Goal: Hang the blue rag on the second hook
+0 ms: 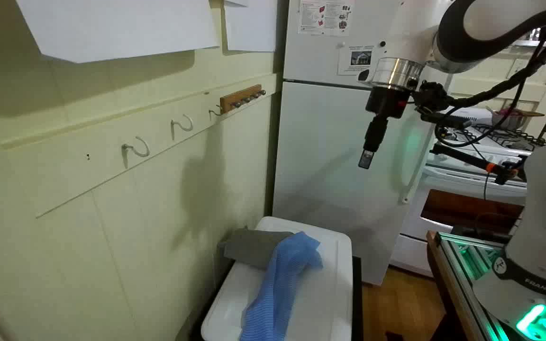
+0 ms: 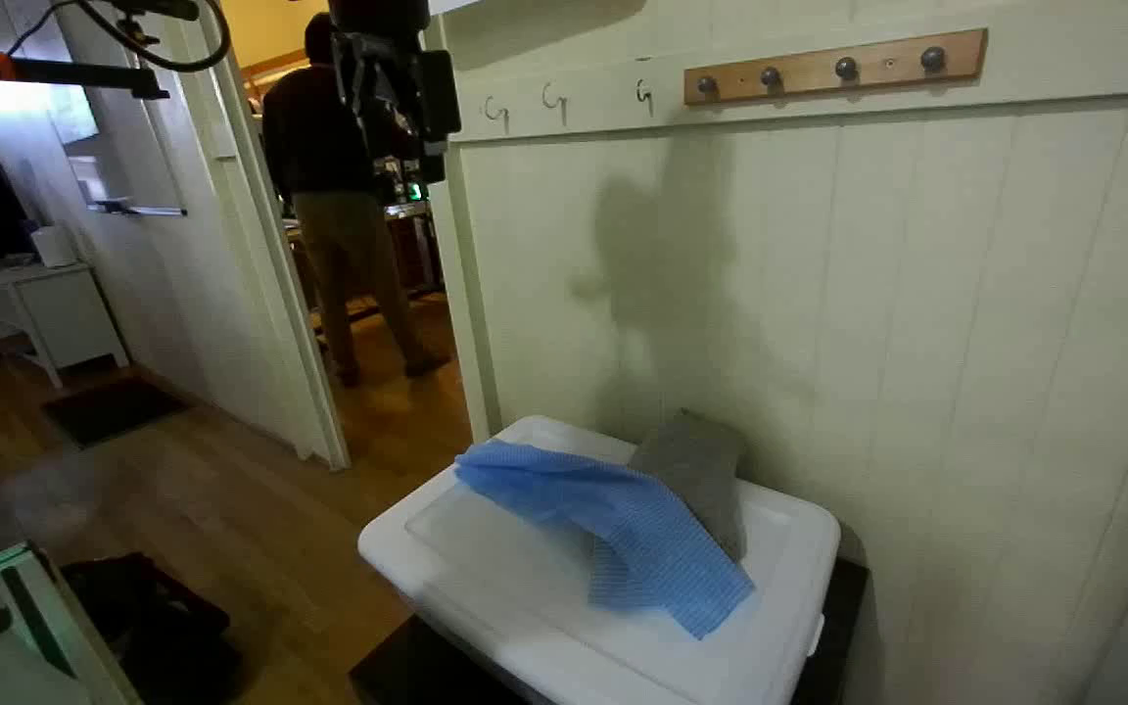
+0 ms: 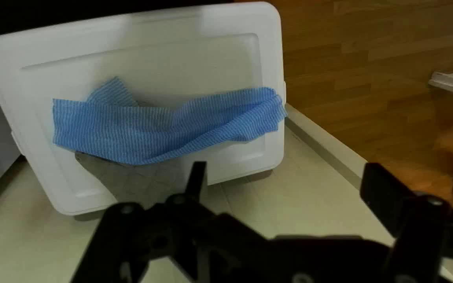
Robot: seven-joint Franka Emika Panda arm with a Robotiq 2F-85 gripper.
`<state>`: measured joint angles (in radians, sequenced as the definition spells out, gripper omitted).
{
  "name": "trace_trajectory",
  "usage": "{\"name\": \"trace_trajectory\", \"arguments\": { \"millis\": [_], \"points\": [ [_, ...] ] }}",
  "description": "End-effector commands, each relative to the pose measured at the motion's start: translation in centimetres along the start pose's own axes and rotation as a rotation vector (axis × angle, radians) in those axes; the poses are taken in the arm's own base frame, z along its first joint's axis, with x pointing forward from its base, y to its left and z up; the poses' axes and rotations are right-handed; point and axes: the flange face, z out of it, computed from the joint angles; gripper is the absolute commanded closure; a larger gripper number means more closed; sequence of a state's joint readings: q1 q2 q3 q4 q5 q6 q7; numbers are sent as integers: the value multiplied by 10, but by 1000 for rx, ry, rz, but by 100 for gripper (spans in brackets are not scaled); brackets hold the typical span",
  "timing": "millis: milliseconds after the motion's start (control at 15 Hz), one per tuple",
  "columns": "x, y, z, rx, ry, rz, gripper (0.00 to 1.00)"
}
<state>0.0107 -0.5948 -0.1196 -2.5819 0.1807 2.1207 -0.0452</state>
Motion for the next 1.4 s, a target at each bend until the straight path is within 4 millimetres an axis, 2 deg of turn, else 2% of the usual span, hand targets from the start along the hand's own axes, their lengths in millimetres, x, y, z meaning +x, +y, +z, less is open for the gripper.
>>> {"name": "trace_trajectory", "arguments": {
  "millis": [0,333,533,867,1200,1333],
  "points": [
    [0,0,-1,0,-1,0,0],
    [0,0,-1,0,-1,0,0],
    [25,26,20,-78,153,145,0],
    [44,63,85,-154,233,387,0],
    [50,87,152,-255,160,624,0],
    [49,90,177,-291,99,707,0]
  ]
}}
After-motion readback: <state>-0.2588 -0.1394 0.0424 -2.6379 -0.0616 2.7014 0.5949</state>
